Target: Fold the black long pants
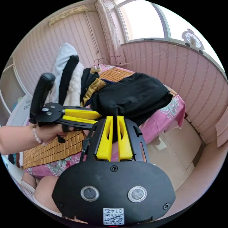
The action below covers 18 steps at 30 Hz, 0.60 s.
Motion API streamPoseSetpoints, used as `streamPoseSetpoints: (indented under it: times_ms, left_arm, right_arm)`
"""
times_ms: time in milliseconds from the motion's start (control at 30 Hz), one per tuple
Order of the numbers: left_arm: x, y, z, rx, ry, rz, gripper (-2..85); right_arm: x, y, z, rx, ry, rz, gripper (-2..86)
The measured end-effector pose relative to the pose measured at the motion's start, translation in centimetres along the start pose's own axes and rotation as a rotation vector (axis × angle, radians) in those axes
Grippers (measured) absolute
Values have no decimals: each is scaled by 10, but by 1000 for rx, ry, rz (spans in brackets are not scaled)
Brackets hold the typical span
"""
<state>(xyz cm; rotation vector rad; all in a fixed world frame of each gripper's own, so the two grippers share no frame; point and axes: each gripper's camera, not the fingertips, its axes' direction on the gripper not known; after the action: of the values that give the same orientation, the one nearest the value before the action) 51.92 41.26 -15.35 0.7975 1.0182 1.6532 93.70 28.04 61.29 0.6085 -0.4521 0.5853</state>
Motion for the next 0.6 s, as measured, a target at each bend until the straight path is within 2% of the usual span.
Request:
streamPoseSetpoints:
  times_ms: [67, 133, 267, 367, 500, 600]
  left_arm:
    - [-1, -1, -6, -23, 43, -27, 25]
    - [3, 3, -19, -44, 51, -46, 9]
    - [44, 50, -92, 74, 72, 152, -5]
    - [70, 117, -160, 163, 112, 198, -8]
    - [80, 217, -247, 271, 130, 68, -9]
    - [79, 311, -323, 364, 31, -96, -10]
  right_arm:
    - [1, 12, -54, 133, -60, -15, 25]
    - [-8, 30, -100, 231, -132, -21, 22]
    - [-57, 97, -204, 370, -237, -109, 19]
    - [-90, 132, -261, 457, -380, -133, 18]
    - [-141, 130, -288, 486, -666, -205, 17]
    - [-208, 103, -279, 436, -955, -254, 16]
